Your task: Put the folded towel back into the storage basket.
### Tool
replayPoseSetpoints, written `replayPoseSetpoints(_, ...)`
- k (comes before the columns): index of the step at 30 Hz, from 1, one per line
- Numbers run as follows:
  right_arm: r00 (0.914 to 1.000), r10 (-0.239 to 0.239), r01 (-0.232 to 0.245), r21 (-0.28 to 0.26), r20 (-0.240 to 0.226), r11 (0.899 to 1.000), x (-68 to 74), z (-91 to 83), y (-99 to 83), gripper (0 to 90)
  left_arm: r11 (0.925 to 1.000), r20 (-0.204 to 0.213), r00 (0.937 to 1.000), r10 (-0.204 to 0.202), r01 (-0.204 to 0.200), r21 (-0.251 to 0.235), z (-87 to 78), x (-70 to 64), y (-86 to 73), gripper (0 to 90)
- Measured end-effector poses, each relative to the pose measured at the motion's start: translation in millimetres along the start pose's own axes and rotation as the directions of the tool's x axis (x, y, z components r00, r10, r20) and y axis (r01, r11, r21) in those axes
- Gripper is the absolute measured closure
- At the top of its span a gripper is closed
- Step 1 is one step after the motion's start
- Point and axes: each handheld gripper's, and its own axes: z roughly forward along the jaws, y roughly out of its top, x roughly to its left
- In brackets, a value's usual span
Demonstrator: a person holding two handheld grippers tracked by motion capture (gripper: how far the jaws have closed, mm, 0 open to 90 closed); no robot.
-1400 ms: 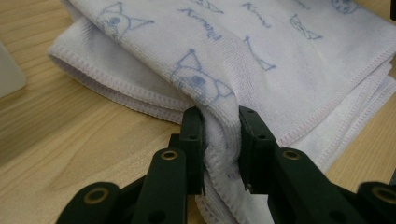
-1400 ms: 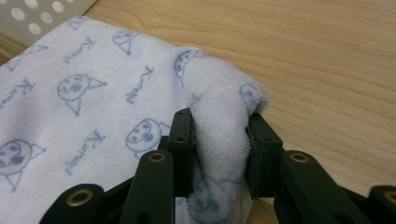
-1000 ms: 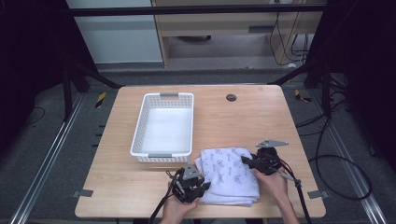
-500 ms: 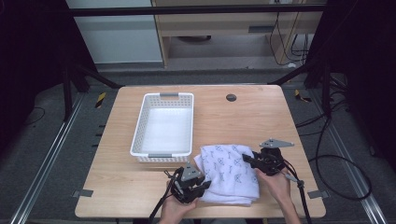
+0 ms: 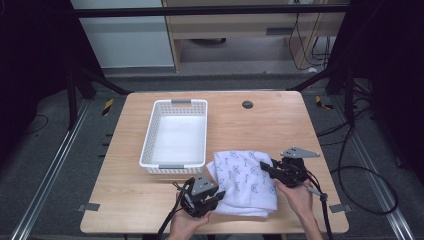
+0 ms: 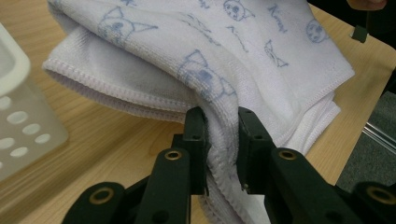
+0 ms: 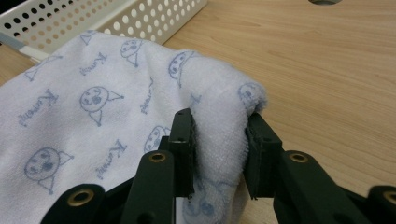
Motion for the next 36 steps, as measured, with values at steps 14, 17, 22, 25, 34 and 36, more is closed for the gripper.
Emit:
replayPoseSetpoints(14, 0.9999, -0.012, 0.012, -0.051, -0.003, 0.999, 6.9, -12.9, 10.5, 68.2, 0.9993, -0.002, 0.9999, 0.015, -0.015, -0.033, -14.9, -2.2, 10.3, 75.5)
replayPoseSetpoints(17, 0.9999, -0.014, 0.014, -0.052, 0.001, 0.999, 9.0, -13.8, 12.1, 68.2, 0.9994, -0.001, 0.9999, 0.012, -0.012, -0.032, -16.6, -1.6, 11.4, 75.5)
replayPoseSetpoints(22, 0.9997, -0.025, 0.025, -0.067, 0.006, 0.997, 12.8, -16.5, 16.6, 68.2, 0.9989, -0.001, 0.9999, 0.012, -0.012, -0.045, -22.3, -0.1, 14.9, 75.5)
replayPoseSetpoints(25, 0.9996, -0.029, 0.029, -0.073, 0.005, 0.997, 13.6, -17.5, 18.2, 68.2, 0.9986, -0.001, 0.9999, 0.011, -0.011, -0.051, -24.5, 0.4, 16.0, 75.6)
replayPoseSetpoints(34, 0.9988, -0.048, 0.049, -0.105, 0.013, 0.993, 21.3, -24.0, 28.4, 68.2, 0.9966, -0.004, 1.0000, 0.009, -0.009, -0.082, -35.6, 2.9, 21.7, 75.6)
replayPoseSetpoints(36, 0.9986, -0.051, 0.052, -0.110, 0.013, 0.993, 22.9, -25.2, 29.9, 68.3, 0.9962, -0.004, 0.9999, 0.012, -0.012, -0.086, -37.7, 3.3, 22.5, 75.6)
